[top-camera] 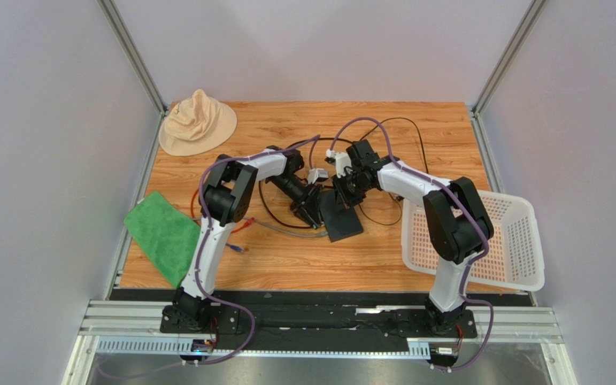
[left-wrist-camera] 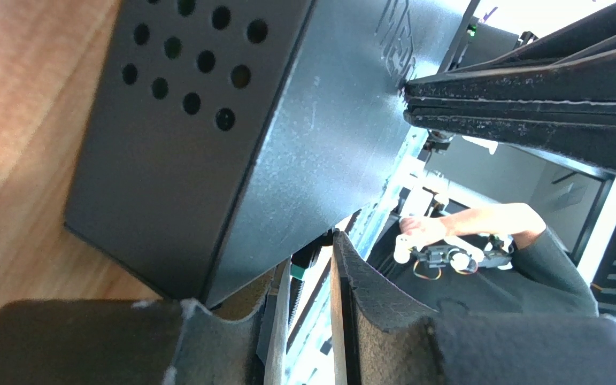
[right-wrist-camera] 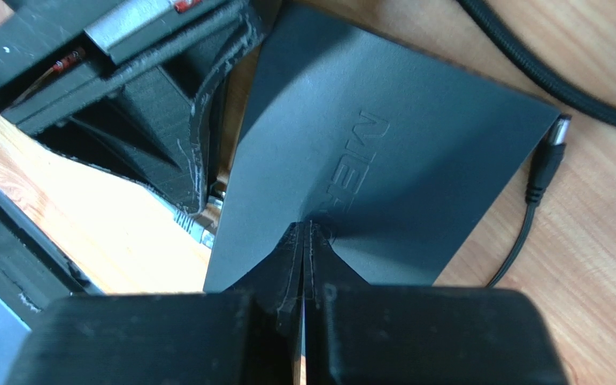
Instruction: Pull the plug from the switch port
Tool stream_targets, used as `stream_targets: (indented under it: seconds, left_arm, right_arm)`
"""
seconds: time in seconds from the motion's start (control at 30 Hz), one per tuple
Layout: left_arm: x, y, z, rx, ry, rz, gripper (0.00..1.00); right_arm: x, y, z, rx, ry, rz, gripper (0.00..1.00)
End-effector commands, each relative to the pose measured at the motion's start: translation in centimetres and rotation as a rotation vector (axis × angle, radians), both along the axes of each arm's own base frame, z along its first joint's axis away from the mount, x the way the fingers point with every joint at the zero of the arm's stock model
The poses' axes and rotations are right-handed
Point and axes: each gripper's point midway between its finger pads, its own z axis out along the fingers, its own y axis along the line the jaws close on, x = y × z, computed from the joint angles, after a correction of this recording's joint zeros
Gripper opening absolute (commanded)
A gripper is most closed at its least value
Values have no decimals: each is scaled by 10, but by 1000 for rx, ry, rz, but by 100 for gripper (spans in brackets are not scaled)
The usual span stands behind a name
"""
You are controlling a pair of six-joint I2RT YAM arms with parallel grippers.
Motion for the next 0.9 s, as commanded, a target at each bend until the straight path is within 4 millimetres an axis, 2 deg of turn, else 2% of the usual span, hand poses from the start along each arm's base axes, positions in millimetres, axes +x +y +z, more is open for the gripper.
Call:
stream_targets:
  seconds: [0.0,0.1,0.13,0.3,0.4,0.5,0.6,0.67,0.73,0.87]
  left_arm:
    - [8,14,-36,99,-95,-46,0]
    - [8,16,-32,98,-72,-55,0]
    - [14,14,-27,88,-87,-55,0]
    - [21,18,-17,58,-97,-47,0]
    - [16,24,-15,69,-111,-62,0]
    - [3,30,-17,75,-56,-74,0]
    - [19,29,-11,64,-98,-66,0]
    - [40,25,0,48,-160,-52,0]
    - [49,24,5,50,-202,-60,0]
    - [25,34,-4,56,-129,-91,0]
  right_arm:
    - [10,-9,-16,-78,-65,-43,0]
    - [4,-9,-20,-105,-96,-19,0]
    - [0,-8,-22,-112,-96,-5,0]
    - [3,-11,-35,-158,-70,1,0]
    - [6,-11,-35,-165,-74,1,0]
    - [10,-10,-32,-165,-86,4,0]
    - [14,-7,-31,-163,-94,2,0]
    - [16,-6,-31,-163,-96,1,0]
    - [17,-6,-32,-165,-95,4,0]
    - [19,-5,-34,-173,-88,9,0]
